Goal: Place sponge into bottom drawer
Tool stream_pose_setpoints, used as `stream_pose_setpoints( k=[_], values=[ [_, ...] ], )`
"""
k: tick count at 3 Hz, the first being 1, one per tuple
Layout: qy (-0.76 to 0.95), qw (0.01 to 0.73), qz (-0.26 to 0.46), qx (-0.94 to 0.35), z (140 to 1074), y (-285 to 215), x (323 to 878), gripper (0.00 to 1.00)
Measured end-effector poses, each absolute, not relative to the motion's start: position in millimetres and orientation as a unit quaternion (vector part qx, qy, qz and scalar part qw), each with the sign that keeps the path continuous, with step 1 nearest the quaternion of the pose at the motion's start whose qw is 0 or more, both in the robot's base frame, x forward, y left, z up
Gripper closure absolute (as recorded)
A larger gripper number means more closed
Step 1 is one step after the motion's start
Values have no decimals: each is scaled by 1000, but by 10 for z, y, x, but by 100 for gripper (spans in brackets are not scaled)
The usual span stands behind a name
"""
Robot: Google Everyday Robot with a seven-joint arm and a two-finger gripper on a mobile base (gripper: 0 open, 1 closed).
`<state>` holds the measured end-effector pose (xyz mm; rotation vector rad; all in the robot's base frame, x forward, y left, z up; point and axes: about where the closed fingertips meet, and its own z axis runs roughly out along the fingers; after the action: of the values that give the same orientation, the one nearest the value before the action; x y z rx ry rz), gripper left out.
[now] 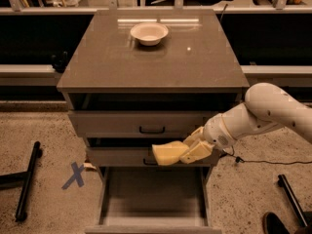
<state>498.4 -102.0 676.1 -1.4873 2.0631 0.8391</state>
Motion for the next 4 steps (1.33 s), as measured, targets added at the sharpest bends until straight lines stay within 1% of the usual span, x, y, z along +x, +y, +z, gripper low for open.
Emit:
stream_pose_setpoints(
  k=[2,3,4],
  values=[
    [747,235,291,-549,6624,-972,4928,100],
    [749,234,282,-552,6140,-943,4862,100],
    [755,236,284,-542,5416,-874,4874,100]
  ],
)
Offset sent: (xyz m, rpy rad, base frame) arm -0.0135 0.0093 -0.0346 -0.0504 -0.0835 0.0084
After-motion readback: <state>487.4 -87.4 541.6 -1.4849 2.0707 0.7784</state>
